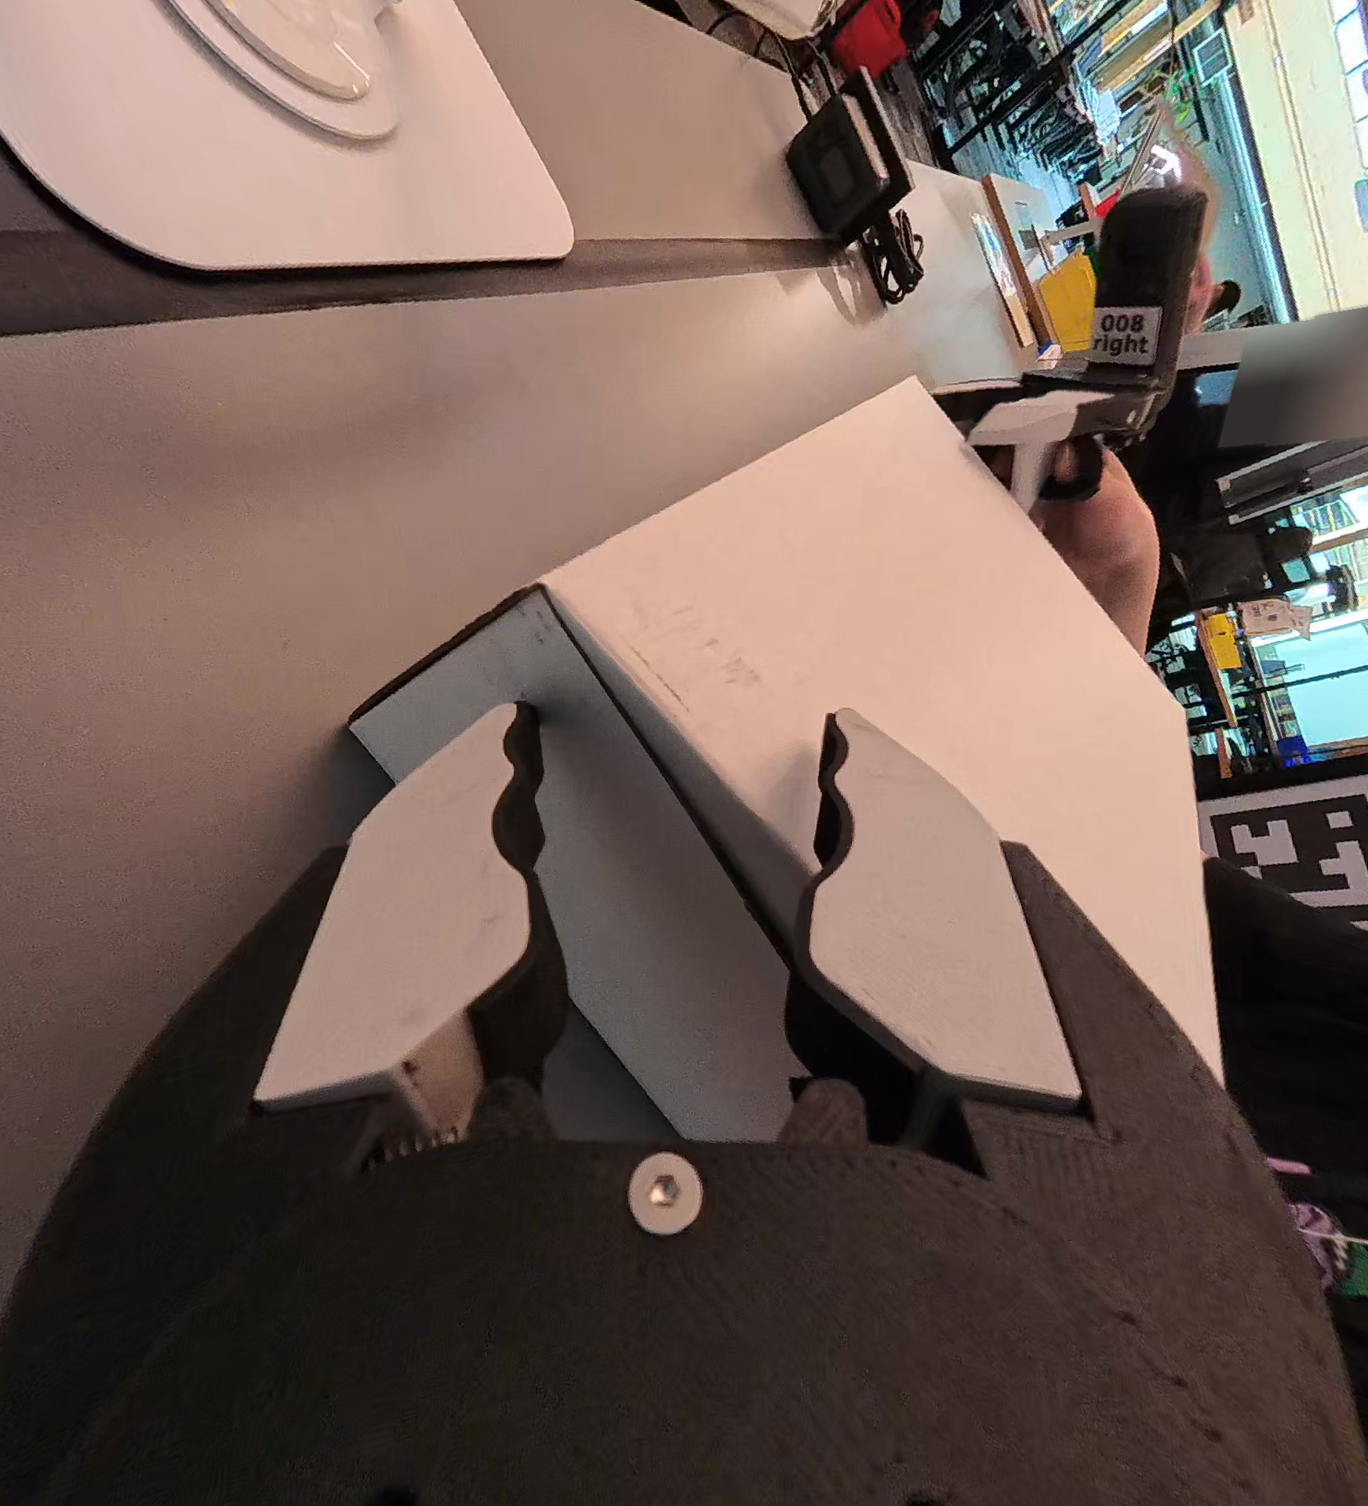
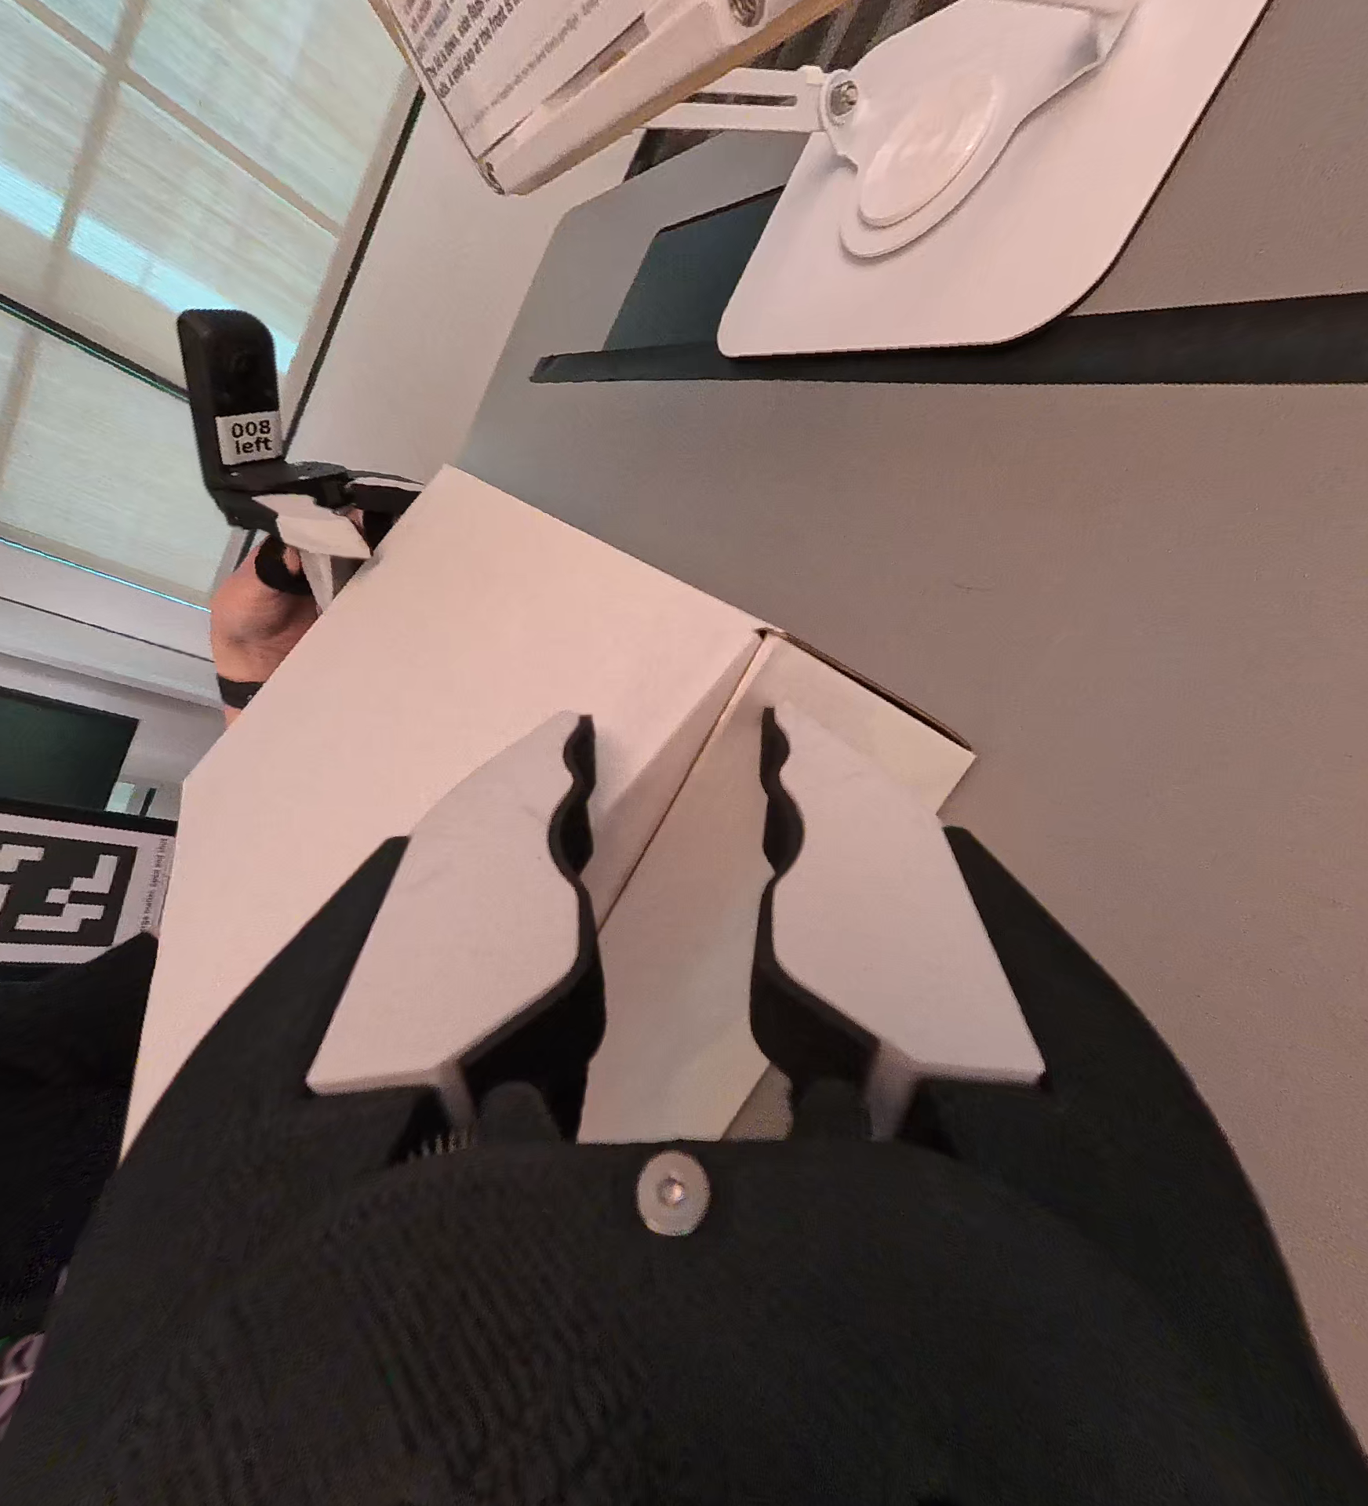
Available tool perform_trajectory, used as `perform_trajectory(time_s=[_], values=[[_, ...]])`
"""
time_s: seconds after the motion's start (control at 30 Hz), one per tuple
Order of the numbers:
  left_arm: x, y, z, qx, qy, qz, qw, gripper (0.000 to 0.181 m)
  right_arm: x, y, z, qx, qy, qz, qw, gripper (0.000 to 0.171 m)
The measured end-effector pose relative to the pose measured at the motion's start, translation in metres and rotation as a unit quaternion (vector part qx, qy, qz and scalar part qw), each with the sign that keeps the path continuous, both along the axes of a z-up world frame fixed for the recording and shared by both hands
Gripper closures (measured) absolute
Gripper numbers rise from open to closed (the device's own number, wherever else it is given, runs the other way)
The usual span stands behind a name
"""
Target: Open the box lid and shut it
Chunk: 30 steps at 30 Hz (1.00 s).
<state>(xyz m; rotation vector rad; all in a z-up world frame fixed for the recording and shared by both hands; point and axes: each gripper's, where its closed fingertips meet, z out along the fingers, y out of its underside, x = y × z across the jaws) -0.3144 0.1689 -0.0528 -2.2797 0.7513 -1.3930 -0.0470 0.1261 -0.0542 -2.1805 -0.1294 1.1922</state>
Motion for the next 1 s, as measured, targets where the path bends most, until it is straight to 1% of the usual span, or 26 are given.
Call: perform_trajectory(time_s=[0.03,0.07,0.1,0.17,0.2,0.3,0.33,0.37,0.43,0.5,0.63,0.73,0.77,0.87,0.93,1.0], values=[[-0.002,0.000,0.001,-0.006,-0.007,-0.001,1.000,0.116,0.000,0.000,0.002,0.003,0.006,0.003,1.000,0.130],[-0.005,0.000,0.004,-0.014,-0.018,0.001,1.000,0.116,0.001,-0.002,0.005,0.003,0.018,0.008,1.000,0.122],[-0.010,-0.002,0.010,-0.022,-0.036,0.008,0.999,0.116,0.002,-0.007,0.011,0.004,0.033,0.008,0.999,0.118],[-0.021,-0.009,0.026,-0.027,-0.075,0.029,0.996,0.119,0.007,-0.022,0.026,0.025,0.058,-0.002,0.998,0.117],[-0.028,-0.016,0.031,-0.025,-0.081,0.033,0.996,0.119,0.010,-0.031,0.031,0.032,0.062,-0.007,0.998,0.116],[-0.045,-0.040,0.029,0.007,-0.044,0.051,0.998,0.112,0.010,-0.059,0.028,0.046,0.029,-0.021,0.998,0.103],[-0.047,-0.050,0.029,0.012,-0.041,0.053,0.998,0.108,0.009,-0.070,0.025,0.048,0.024,-0.021,0.998,0.099],[-0.047,-0.059,0.033,0.018,-0.057,0.054,0.997,0.102,0.006,-0.077,0.025,0.051,0.036,-0.027,0.998,0.097],[-0.047,-0.074,0.040,0.023,-0.090,0.064,0.994,0.102,-0.003,-0.089,0.029,0.056,0.082,-0.032,0.995,0.094],[-0.048,-0.085,0.039,0.032,-0.098,0.071,0.992,0.100,-0.013,-0.099,0.029,0.047,0.108,-0.021,0.993,0.092],[-0.048,-0.110,0.045,0.035,-0.115,0.057,0.991,0.096,-0.029,-0.112,0.028,0.042,0.088,-0.001,0.995,0.088],[-0.059,-0.133,0.060,0.099,-0.140,0.077,0.982,0.095,-0.028,-0.117,0.035,0.061,0.085,-0.013,0.994,0.088],[-0.062,-0.141,0.058,0.130,-0.130,0.088,0.979,0.095,-0.026,-0.119,0.038,0.066,0.090,-0.018,0.994,0.088],[-0.059,-0.166,0.039,0.209,-0.062,0.101,0.971,0.096,-0.019,-0.123,0.042,0.072,0.101,-0.035,0.992,0.088],[-0.050,-0.168,0.031,0.241,-0.031,0.126,0.962,0.101,-0.020,-0.125,0.040,0.070,0.097,-0.039,0.992,0.088],[-0.037,-0.166,0.025,0.250,-0.010,0.147,0.957,0.106,-0.024,-0.129,0.041,0.079,0.095,-0.042,0.991,0.088]])
